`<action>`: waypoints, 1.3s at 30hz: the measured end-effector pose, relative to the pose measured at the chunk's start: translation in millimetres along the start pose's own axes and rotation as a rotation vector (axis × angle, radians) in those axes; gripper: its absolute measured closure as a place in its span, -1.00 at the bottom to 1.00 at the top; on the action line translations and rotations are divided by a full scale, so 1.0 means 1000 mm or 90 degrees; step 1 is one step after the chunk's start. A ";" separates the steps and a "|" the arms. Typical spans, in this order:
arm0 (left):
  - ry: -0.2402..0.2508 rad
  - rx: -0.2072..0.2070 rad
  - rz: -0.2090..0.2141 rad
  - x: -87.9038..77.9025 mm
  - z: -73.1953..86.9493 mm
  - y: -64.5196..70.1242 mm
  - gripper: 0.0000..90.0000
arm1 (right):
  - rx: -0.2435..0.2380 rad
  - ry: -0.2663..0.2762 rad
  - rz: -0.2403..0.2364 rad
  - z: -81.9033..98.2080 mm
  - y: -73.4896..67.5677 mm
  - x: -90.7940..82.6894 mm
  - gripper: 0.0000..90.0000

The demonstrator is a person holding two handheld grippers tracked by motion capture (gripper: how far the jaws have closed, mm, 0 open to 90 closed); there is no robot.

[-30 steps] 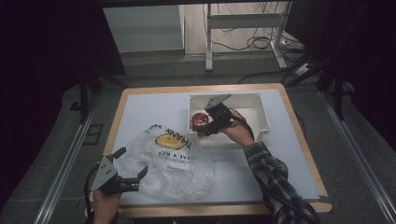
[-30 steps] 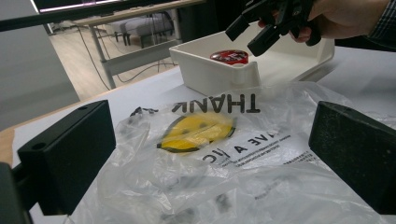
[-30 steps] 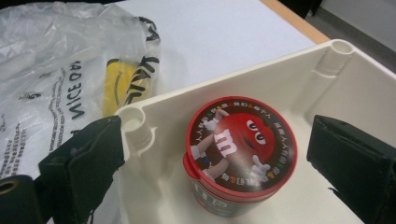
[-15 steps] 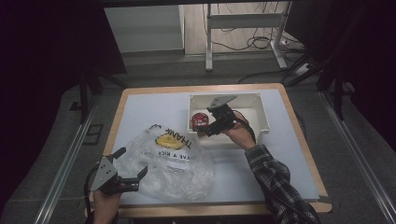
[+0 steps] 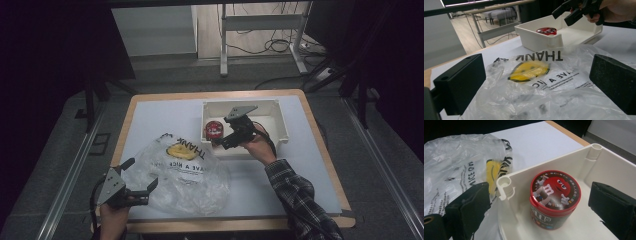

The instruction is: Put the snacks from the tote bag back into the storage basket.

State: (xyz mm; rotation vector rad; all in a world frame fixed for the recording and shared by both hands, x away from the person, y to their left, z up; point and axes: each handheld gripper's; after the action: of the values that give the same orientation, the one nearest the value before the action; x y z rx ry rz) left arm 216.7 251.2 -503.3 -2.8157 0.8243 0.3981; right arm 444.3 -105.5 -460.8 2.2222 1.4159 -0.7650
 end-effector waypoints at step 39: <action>0.003 -0.002 -0.003 -0.001 0.000 -0.001 -0.99 | 0.010 0.063 0.022 0.028 -0.028 -0.043 -0.91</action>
State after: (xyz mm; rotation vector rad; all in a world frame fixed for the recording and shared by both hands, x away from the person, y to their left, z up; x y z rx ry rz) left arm 216.2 252.4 -503.3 -2.8226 0.8188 0.3929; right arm 397.3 -140.1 -455.9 2.3192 1.4178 -0.6647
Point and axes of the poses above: each handheld gripper's, and its own axes: x roughly forward along the jaws, z roughly out of its underside, y roughly to its right, and after that the axes turned 6 degrees about -y, right-handed
